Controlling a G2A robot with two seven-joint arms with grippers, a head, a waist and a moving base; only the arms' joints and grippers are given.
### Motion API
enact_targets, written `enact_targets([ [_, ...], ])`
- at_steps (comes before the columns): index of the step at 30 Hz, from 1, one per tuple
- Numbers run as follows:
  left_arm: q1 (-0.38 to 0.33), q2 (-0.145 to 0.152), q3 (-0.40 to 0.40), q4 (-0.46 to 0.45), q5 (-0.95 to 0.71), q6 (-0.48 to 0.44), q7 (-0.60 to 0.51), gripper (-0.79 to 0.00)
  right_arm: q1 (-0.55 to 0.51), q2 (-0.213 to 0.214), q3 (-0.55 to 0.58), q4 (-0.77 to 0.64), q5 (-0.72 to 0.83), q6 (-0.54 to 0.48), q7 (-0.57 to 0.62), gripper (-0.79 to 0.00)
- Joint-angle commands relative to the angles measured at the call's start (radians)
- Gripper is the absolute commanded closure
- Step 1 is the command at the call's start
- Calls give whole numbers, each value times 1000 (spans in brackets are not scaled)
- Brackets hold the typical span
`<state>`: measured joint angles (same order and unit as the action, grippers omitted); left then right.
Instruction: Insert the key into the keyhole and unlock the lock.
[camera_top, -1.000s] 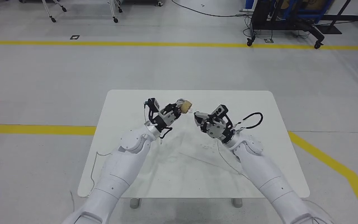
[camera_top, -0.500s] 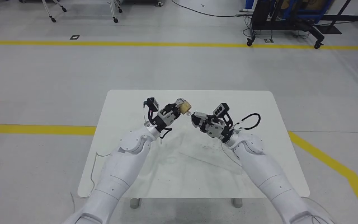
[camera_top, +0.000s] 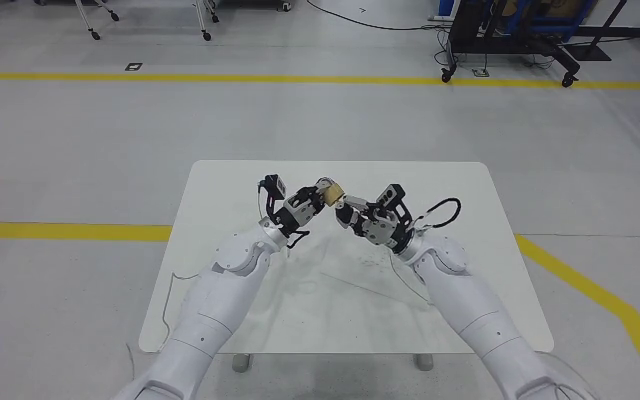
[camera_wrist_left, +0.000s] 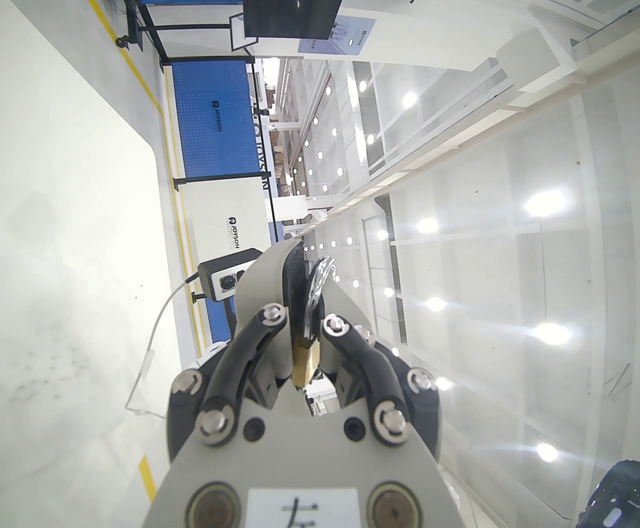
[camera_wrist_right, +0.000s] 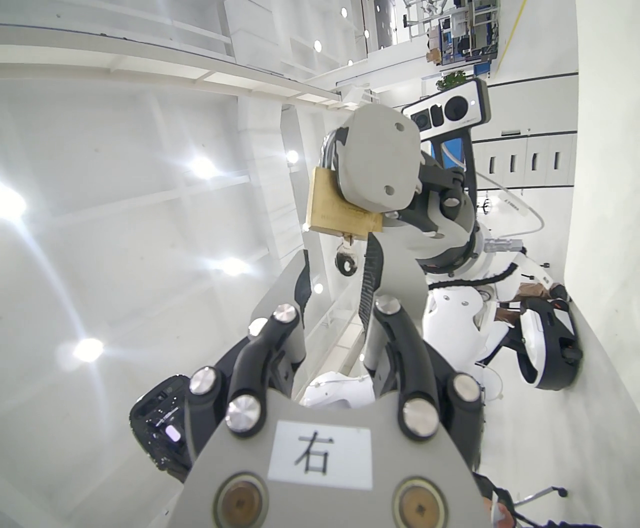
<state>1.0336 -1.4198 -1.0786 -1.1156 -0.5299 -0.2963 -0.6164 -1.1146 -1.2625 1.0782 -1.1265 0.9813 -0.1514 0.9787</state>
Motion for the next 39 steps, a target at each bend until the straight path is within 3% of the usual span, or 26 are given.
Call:
enact_targets([
  [1,0,0,-1,-1,-1,-1,-2,0,6,-3,-2,14,13,6,8,-194],
  [3,1,-1,-1,-1,0,-3,-5,0,13,-7,-4,28,21,12,16,-169],
  [6,1,-1,0,-3,2,-4,-8,0,21,-12,-8,46,40,17,29,-18],
  [7,1,-2,0,-2,2,-5,-9,0,23,-14,-9,52,42,17,32,0],
  [17,-1,-3,0,-1,18,-8,-16,0,41,-29,-15,80,75,38,74,0],
  [25,2,-2,2,-11,62,-38,-11,0,55,-47,-17,142,210,124,187,0],
  [32,7,-2,-4,-16,63,-50,-1,0,75,-56,-22,181,168,75,189,-9],
  [33,8,-3,-3,-17,63,-50,-1,0,74,-56,-21,180,162,70,198,-222],
  [34,8,-3,-4,-17,64,-49,-1,0,74,-56,-21,180,155,69,204,-314],
  [36,8,-2,-6,-16,64,-45,2,0,76,-55,-18,182,133,58,205,-477],
  [39,7,-2,-10,-14,67,-33,9,0,72,-51,-8,178,88,18,183,-637],
])
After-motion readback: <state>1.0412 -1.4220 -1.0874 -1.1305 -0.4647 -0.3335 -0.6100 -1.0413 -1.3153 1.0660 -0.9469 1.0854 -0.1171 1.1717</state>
